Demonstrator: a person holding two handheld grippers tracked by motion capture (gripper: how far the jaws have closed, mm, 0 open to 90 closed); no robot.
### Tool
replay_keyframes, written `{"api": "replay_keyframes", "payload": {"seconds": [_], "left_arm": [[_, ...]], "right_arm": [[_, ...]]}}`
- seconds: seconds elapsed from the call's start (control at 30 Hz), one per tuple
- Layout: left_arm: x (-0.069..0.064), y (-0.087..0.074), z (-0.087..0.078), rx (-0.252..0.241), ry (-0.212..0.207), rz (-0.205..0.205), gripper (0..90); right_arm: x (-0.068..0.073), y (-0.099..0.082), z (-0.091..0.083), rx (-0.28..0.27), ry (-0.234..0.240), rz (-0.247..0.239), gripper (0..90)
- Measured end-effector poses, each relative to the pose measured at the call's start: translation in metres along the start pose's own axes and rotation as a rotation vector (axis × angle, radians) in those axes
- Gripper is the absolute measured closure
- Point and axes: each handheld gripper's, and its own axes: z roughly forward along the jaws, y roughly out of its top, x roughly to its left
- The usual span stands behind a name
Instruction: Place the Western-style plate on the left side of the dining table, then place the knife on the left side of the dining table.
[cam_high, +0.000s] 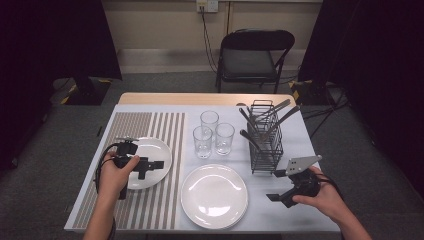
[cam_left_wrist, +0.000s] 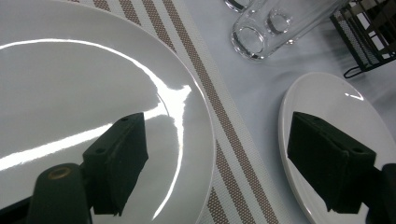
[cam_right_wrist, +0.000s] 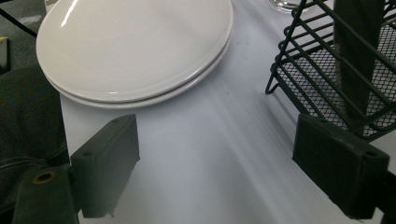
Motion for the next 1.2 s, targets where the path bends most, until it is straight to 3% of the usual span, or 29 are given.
{"api": "replay_keyframes", "payload": {"seconds": [0.5, 1.2], "left_arm": [[-0.002, -0.004, -0.001, 0.003, -0.001, 0.01, 19.9], [-0.005, -0.007, 0.004, 0.025, -0.007, 0.012, 20.0]], "right_arm": [[0.001, 0.01, 0.001, 0.004, 0.006, -0.016, 14.2], [-0.006, 0.028, -0.021, 0.016, -0.006, -0.024, 14.5]]}}
